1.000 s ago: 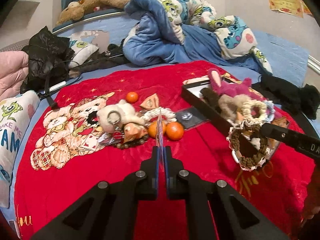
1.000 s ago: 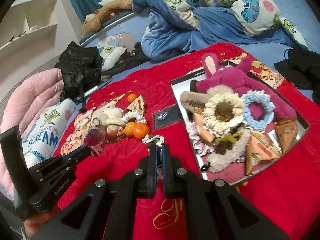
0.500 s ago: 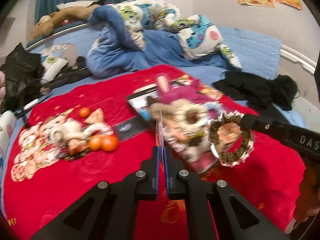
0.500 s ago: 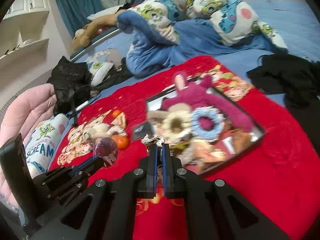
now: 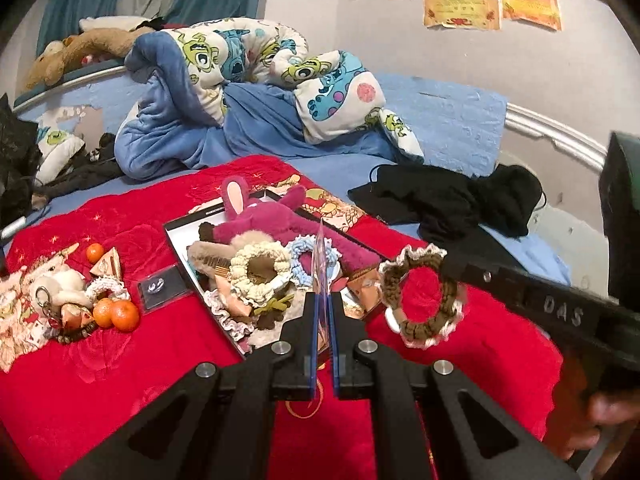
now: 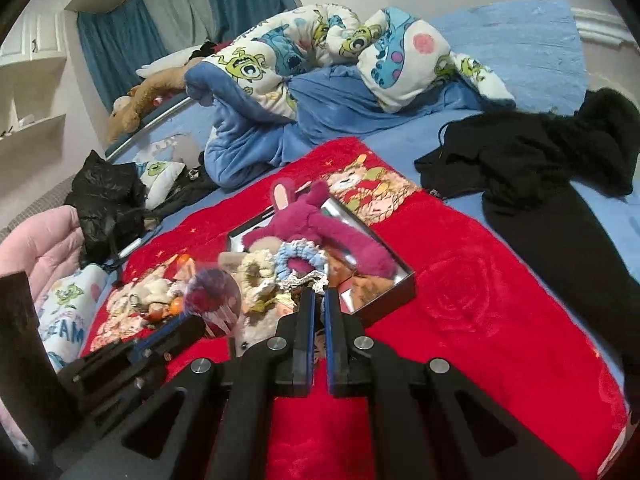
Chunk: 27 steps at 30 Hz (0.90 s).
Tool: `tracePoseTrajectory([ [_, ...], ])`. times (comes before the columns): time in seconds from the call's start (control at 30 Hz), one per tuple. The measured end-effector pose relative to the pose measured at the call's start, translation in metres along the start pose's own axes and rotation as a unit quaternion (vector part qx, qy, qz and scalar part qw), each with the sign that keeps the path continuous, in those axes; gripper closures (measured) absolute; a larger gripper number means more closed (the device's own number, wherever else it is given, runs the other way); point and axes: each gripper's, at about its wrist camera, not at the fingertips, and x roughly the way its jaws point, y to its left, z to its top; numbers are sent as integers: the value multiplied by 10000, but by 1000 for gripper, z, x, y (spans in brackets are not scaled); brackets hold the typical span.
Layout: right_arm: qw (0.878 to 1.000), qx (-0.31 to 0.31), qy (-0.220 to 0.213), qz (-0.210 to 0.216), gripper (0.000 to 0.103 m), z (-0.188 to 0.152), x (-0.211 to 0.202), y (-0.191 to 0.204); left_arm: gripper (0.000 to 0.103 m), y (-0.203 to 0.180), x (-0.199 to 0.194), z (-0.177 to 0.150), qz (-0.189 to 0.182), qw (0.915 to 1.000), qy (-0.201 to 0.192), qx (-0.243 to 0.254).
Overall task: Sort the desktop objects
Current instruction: 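Carry the brown scrunchie and badge packet over the black tray with both grippers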
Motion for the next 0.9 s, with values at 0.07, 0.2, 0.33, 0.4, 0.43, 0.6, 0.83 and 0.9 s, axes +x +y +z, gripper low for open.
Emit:
tracePoseTrajectory([
  [0.07, 10000, -4, -29, 1, 98, -1, 5, -4, 98, 5, 2, -3, 86, 10000, 21, 18],
  [0.2, 10000, 31, -14, -49, 98, -2, 21, -7, 98, 20, 6, -4, 77, 9999, 16, -130],
  [0.33, 9999, 130, -62, -22, 98, 3, 37, -7, 98, 24, 12, -9, 132, 9999, 74, -82],
  [0.4, 9997, 183, -128, 36, 98, 8, 44, -6, 98, 25, 17, -12, 125, 9998, 118, -87],
  [0.43, 9997, 190, -163, 48, 98, 9, 46, -4, 98, 26, 19, -13, 129, 9998, 146, -73],
  [0.6, 9991, 272, -311, -43, 98, 18, 65, 2, 98, 27, 34, -17, 129, 9997, 192, -20],
  [0.83, 9985, 250, -188, -440, 98, 18, 87, -4, 98, 24, 61, -31, 222, 9987, 447, 107],
  [0.9, 9982, 161, -104, -570, 98, 16, 91, -5, 98, 26, 63, -33, 201, 9988, 455, 50],
])
